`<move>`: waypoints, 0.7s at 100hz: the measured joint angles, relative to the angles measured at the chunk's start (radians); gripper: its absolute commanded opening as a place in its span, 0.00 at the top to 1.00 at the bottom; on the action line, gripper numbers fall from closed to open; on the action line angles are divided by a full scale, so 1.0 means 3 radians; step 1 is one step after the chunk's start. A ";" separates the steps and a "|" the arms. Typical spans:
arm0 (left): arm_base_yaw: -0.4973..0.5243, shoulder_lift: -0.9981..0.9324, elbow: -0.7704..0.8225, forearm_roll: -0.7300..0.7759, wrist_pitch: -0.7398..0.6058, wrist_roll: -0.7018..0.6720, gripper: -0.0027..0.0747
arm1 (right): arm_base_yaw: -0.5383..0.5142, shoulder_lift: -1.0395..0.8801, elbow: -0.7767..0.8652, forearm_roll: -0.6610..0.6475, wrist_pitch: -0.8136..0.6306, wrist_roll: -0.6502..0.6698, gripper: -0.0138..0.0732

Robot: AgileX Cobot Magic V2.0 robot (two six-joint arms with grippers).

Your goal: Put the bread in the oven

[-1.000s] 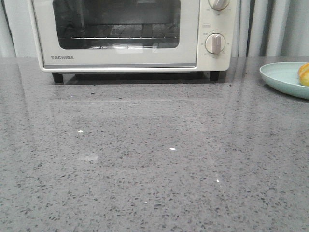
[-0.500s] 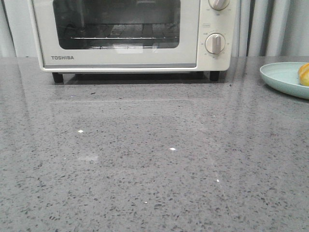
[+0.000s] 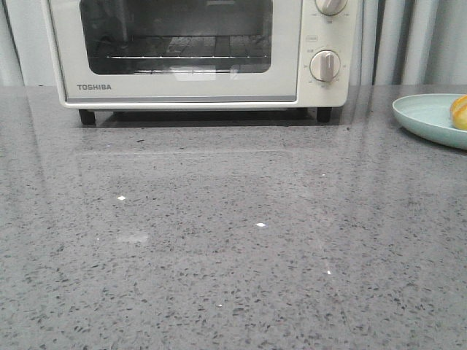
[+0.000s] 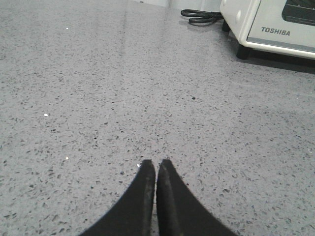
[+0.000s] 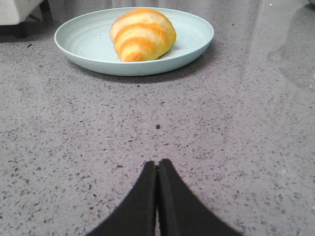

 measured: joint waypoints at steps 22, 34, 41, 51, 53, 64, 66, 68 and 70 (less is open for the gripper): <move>0.0000 0.0000 0.0000 0.0000 0.0000 0.0000 0.99 | 0.0000 0.0000 0.0000 -0.0056 0.0000 0.0000 0.90; 0.0000 0.0000 0.0000 0.0000 0.0000 0.0000 0.99 | 0.0004 0.0000 0.0000 -0.0325 0.0000 0.0000 0.90; 0.0000 0.0000 0.0000 0.0000 0.0000 0.0000 0.99 | 0.0004 0.0000 0.0000 -0.0455 0.0000 0.0000 0.90; 0.0000 0.0000 0.0000 0.0000 0.0000 0.0000 0.99 | 0.0004 0.0000 0.0000 -0.0517 0.0000 0.0000 0.90; 0.0000 0.0000 0.0000 0.0000 0.0000 0.0000 0.99 | 0.0004 0.0000 0.0000 -0.0518 0.0000 0.0000 0.90; 0.0000 0.0000 0.0000 0.0000 0.0000 0.0000 0.99 | 0.0004 0.0000 0.0000 -0.0532 0.0003 0.0000 0.90; 0.0000 0.0000 0.0000 0.0000 0.0000 0.0000 0.99 | 0.0004 0.0000 0.0000 -0.0532 0.0008 0.0000 0.90; 0.0000 0.0000 0.0000 0.0000 0.0000 0.0000 0.99 | 0.0004 0.0000 0.0000 -0.0532 0.0008 0.0000 0.90; 0.0000 0.0000 0.0000 0.0000 0.0000 0.0000 0.99 | 0.0004 0.0000 0.0000 -0.0532 0.0008 0.0000 0.90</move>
